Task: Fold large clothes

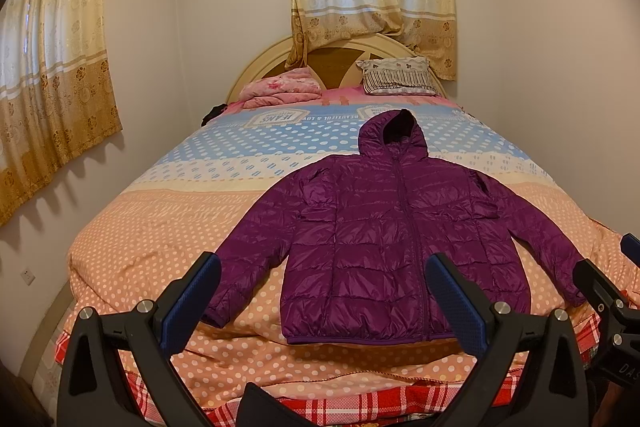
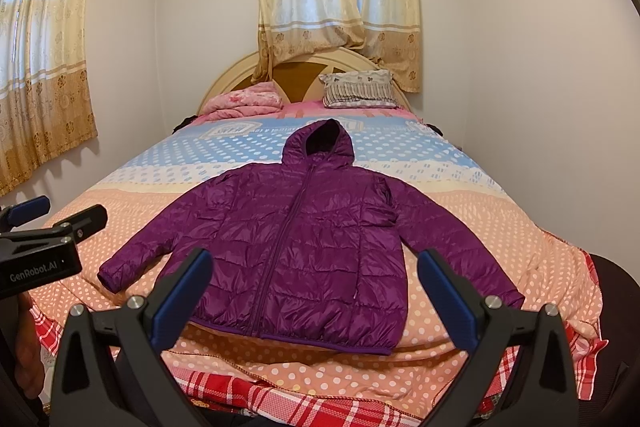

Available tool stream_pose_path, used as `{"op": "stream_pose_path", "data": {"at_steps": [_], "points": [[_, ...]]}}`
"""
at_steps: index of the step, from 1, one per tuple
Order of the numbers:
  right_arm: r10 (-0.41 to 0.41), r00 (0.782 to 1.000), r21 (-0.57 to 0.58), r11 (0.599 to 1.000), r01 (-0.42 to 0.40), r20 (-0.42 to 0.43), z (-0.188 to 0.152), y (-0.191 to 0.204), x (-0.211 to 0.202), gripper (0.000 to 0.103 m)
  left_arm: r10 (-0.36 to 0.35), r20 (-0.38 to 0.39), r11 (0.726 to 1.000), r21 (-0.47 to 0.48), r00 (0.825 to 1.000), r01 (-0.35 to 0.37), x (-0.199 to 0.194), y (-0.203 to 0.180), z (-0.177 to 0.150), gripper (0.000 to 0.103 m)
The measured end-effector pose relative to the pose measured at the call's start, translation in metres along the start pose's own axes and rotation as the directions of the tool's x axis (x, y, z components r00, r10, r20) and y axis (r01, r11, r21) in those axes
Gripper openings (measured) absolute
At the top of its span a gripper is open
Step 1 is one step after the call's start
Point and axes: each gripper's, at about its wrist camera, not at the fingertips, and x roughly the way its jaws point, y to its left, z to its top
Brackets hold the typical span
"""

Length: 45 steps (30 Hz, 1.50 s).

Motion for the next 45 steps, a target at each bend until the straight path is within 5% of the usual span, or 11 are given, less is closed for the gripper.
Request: {"op": "stream_pose_path", "data": {"at_steps": [36, 45], "points": [[0.012, 1.0, 0.007, 1.0, -0.012, -0.017, -0.006, 0.002, 0.003, 0.103, 0.0, -0.011, 1.0, 0.002, 1.0, 0.0, 0.005, 0.0, -0.006, 0.102], [-0.037, 0.987, 0.109, 0.993, 0.054, -0.157, -0.027, -0.049, 0.053, 0.103, 0.002, -0.065, 0.999, 0.035, 0.998, 0.0, 0.052, -0.007, -0.016, 0.102]]}}
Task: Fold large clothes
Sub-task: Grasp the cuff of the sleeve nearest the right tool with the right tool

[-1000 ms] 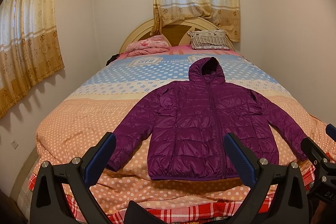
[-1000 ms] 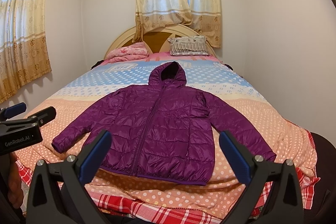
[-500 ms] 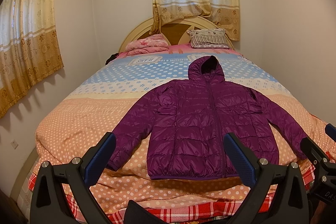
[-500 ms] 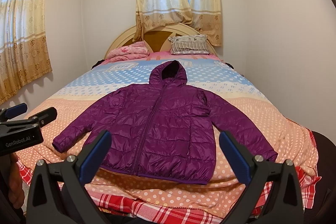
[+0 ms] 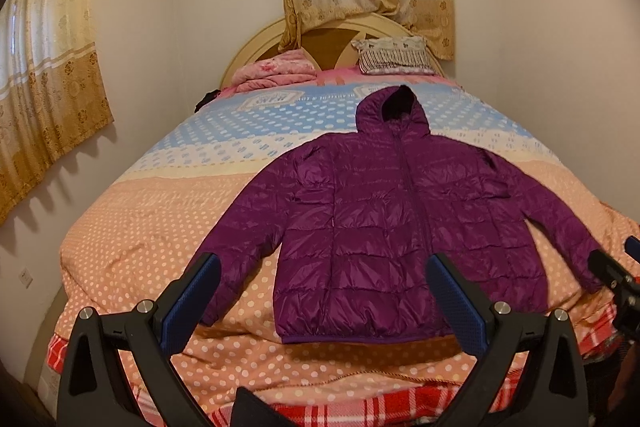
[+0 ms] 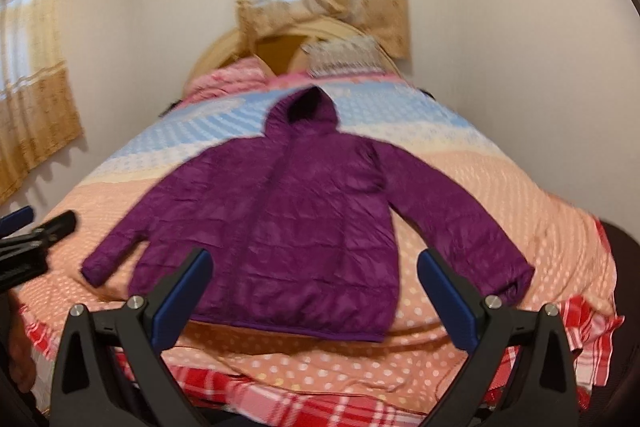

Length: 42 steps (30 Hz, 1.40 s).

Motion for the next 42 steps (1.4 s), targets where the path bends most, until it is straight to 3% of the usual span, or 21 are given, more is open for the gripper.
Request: {"op": "stream_pose_path", "data": {"at_steps": [8, 13, 19, 22, 27, 31, 36, 38, 42], "points": [[-0.09, 0.989, 0.172, 0.979, 0.11, -0.116, -0.009, -0.088, 0.04, 0.103, -0.011, -0.039, 1.0, -0.004, 0.999, 0.011, 0.062, -0.007, 0.0, 0.102], [-0.174, 0.972, 0.319, 0.922, 0.218, -0.161, -0.014, -0.154, 0.041, 0.103, -0.005, -0.047, 1.0, -0.015, 0.999, 0.004, 0.09, -0.009, 0.005, 0.102], [-0.211, 0.957, 0.368, 0.889, 0.272, -0.198, -0.018, -0.194, 0.059, 0.095, 0.025, -0.055, 0.999, -0.021, 0.998, -0.026, 0.124, -0.015, 0.015, 0.102], [-0.205, 0.953, 0.368, 0.888, 0.276, -0.222, -0.02, -0.203, 0.073, 0.086, 0.034, -0.088, 0.999, -0.033, 0.995, -0.038, 0.14, -0.015, 0.013, 0.102], [-0.218, 0.94, 0.334, 0.894, 0.3, -0.261, -0.023, -0.205, 0.087, 0.063, 0.057, -0.114, 0.998, 0.007, 0.992, -0.057, 0.154, -0.023, 0.006, 0.102], [-0.229, 0.925, 0.308, 0.895, 0.322, -0.302, -0.03, -0.207, 0.098, 0.053, 0.066, -0.146, 0.998, -0.003, 0.987, -0.067, 0.164, -0.02, 0.002, 0.102], [-0.199, 0.932, 0.3, 0.908, 0.292, -0.304, -0.033, -0.21, 0.105, 0.019, 0.085, -0.164, 0.996, 0.011, 0.983, -0.084, 0.171, -0.018, -0.001, 0.102], [-0.185, 0.939, 0.298, 0.915, 0.272, -0.289, -0.03, -0.21, 0.104, 0.012, 0.09, -0.154, 0.996, 0.024, 0.984, -0.087, 0.173, -0.018, 0.0, 0.102], [-0.182, 0.954, 0.309, 0.917, 0.251, -0.237, -0.018, -0.211, 0.098, 0.009, 0.123, -0.137, 0.992, 0.048, 0.983, -0.118, 0.183, -0.013, 0.007, 0.102]]}}
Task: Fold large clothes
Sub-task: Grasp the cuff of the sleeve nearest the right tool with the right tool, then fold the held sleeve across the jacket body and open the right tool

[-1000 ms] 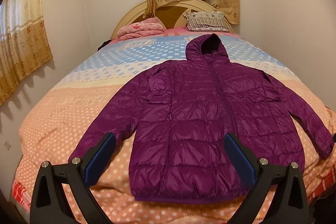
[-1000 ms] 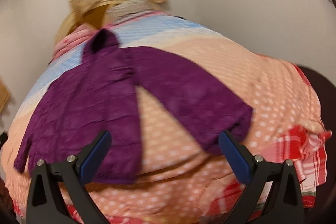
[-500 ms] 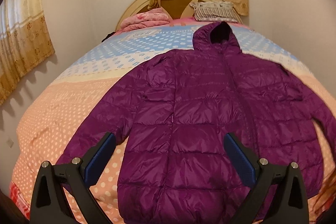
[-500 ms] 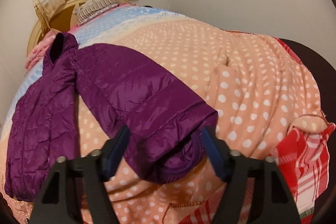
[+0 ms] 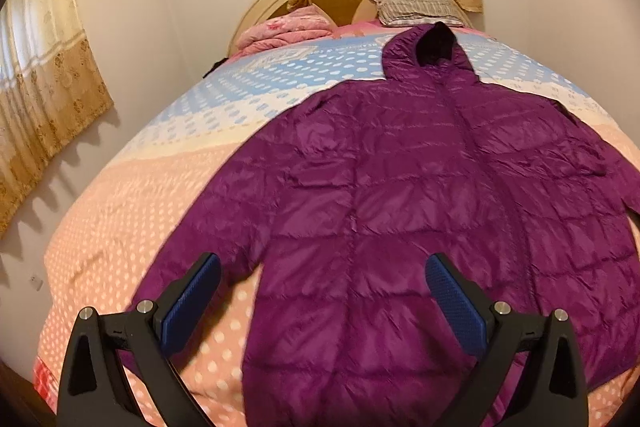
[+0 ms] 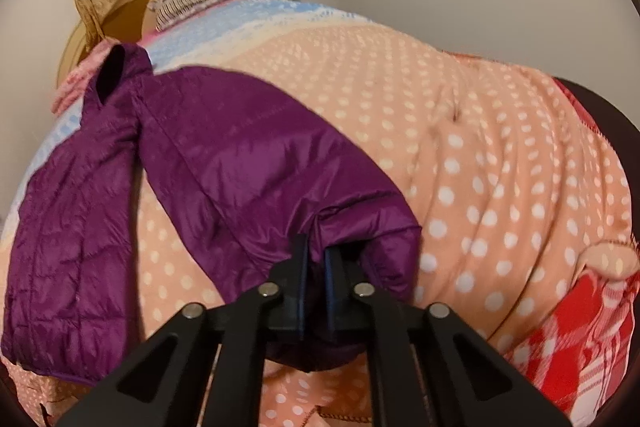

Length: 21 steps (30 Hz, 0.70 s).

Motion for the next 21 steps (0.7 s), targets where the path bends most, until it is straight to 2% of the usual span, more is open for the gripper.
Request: {"op": "stream_pose_path", "data": {"at_steps": [4, 8, 16, 21], "points": [[0.016, 0.998, -0.008, 1.0, -0.016, 0.066, 0.023, 0.006, -0.013, 0.008, 0.018, -0.01, 1.0, -0.006, 1.0, -0.018, 0.012, 0.009, 0.013, 0.102], [0.044, 0.992, -0.056, 0.998, -0.038, 0.115, 0.047, 0.028, -0.019, 0.008, 0.027, 0.01, 1.0, 0.003, 1.0, -0.027, 0.014, 0.011, 0.028, 0.102], [0.143, 0.978, -0.191, 0.975, -0.114, 0.149, 0.082, 0.109, -0.011, 0.007, 0.026, 0.009, 1.0, 0.003, 1.0, -0.026, 0.031, 0.011, 0.062, 0.102], [0.205, 0.968, -0.268, 0.95, -0.16, 0.147, 0.088, 0.153, -0.01, 0.007, 0.024, 0.018, 1.0, 0.01, 1.0, -0.024, 0.039, 0.008, 0.076, 0.102]]}}
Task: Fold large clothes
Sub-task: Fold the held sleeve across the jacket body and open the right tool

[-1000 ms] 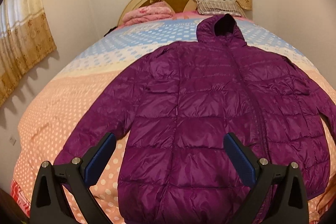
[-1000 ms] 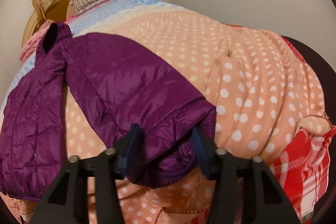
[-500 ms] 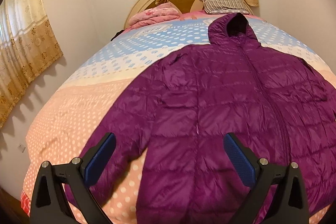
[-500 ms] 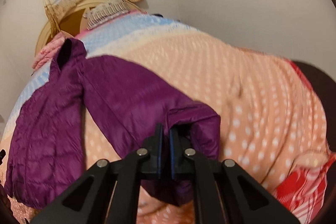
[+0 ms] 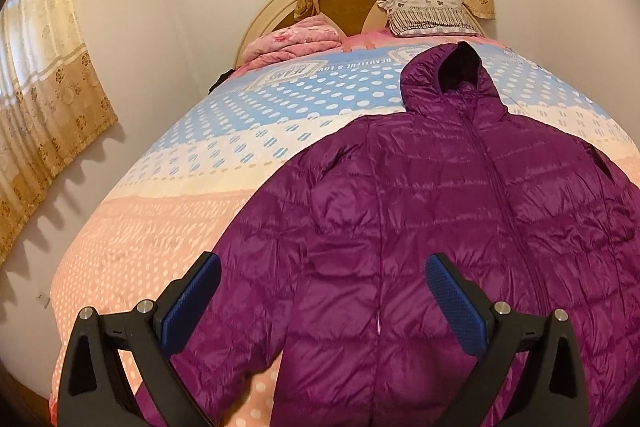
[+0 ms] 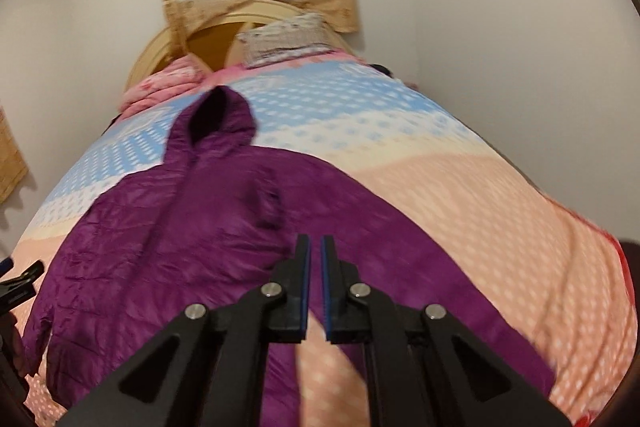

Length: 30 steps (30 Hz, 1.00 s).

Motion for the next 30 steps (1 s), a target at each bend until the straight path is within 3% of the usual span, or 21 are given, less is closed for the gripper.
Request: {"op": "stream_pose_path", "data": {"at_steps": [2, 3, 4, 5, 6, 7, 13, 20, 22, 23, 24, 27, 30], "points": [[-0.002, 1.0, 0.013, 1.0, 0.002, -0.005, 0.0, -0.003, 0.001, 0.007, -0.019, 0.003, 1.0, -0.007, 1.0, 0.019, 0.002, 0.001, 0.003, 0.102], [-0.02, 1.0, 0.021, 1.0, 0.02, -0.006, -0.003, -0.008, 0.0, 0.018, -0.027, 0.007, 1.0, -0.011, 1.0, 0.027, 0.002, 0.001, 0.003, 0.102], [-0.042, 0.999, 0.034, 0.999, 0.042, -0.011, -0.007, -0.016, -0.001, 0.032, -0.036, 0.013, 0.999, -0.013, 0.999, 0.036, 0.003, 0.001, 0.003, 0.102], [-0.058, 0.998, 0.055, 0.997, 0.058, -0.014, -0.013, -0.026, -0.004, 0.075, -0.044, 0.023, 0.999, -0.012, 0.999, 0.044, 0.002, 0.0, 0.003, 0.102], [-0.077, 0.997, 0.089, 0.993, 0.077, -0.003, -0.022, -0.038, -0.011, 0.1, -0.048, 0.039, 0.999, -0.005, 0.998, 0.049, 0.002, -0.001, 0.002, 0.102], [-0.11, 0.994, 0.116, 0.987, 0.109, 0.001, -0.032, -0.05, -0.019, 0.102, -0.039, 0.052, 0.999, 0.005, 0.998, 0.039, 0.002, -0.003, 0.001, 0.102], [-0.239, 0.963, 0.203, 0.944, 0.26, -0.122, -0.079, -0.109, -0.046, 0.101, -0.069, 0.066, 0.997, -0.024, 0.995, 0.07, 0.004, -0.006, -0.005, 0.102], [-0.268, 0.934, 0.189, 0.93, 0.314, -0.234, -0.103, -0.129, -0.027, 0.096, -0.112, 0.041, 0.993, -0.034, 0.993, 0.113, 0.013, -0.016, -0.004, 0.102], [-0.251, 0.927, 0.175, 0.936, 0.306, -0.279, -0.111, -0.129, -0.015, 0.074, -0.112, 0.025, 0.993, -0.027, 0.993, 0.112, 0.016, -0.018, -0.007, 0.102], [-0.231, 0.925, 0.175, 0.941, 0.291, -0.302, -0.114, -0.129, -0.008, 0.043, -0.111, 0.021, 0.993, -0.024, 0.994, 0.112, 0.016, -0.019, -0.008, 0.102], [-0.212, 0.927, 0.166, 0.948, 0.273, -0.31, -0.117, -0.127, -0.005, 0.021, -0.106, 0.019, 0.994, -0.018, 0.994, 0.106, 0.017, -0.019, -0.009, 0.102], [-0.185, 0.94, 0.144, 0.962, 0.233, -0.288, -0.115, -0.122, -0.008, 0.012, -0.085, 0.018, 0.996, -0.007, 0.996, 0.085, 0.018, -0.016, -0.01, 0.102], [-0.18, 0.953, 0.129, 0.968, 0.216, -0.243, -0.099, -0.118, -0.014, 0.011, -0.072, 0.021, 0.997, -0.01, 0.997, 0.073, 0.02, -0.01, -0.008, 0.102]]}}
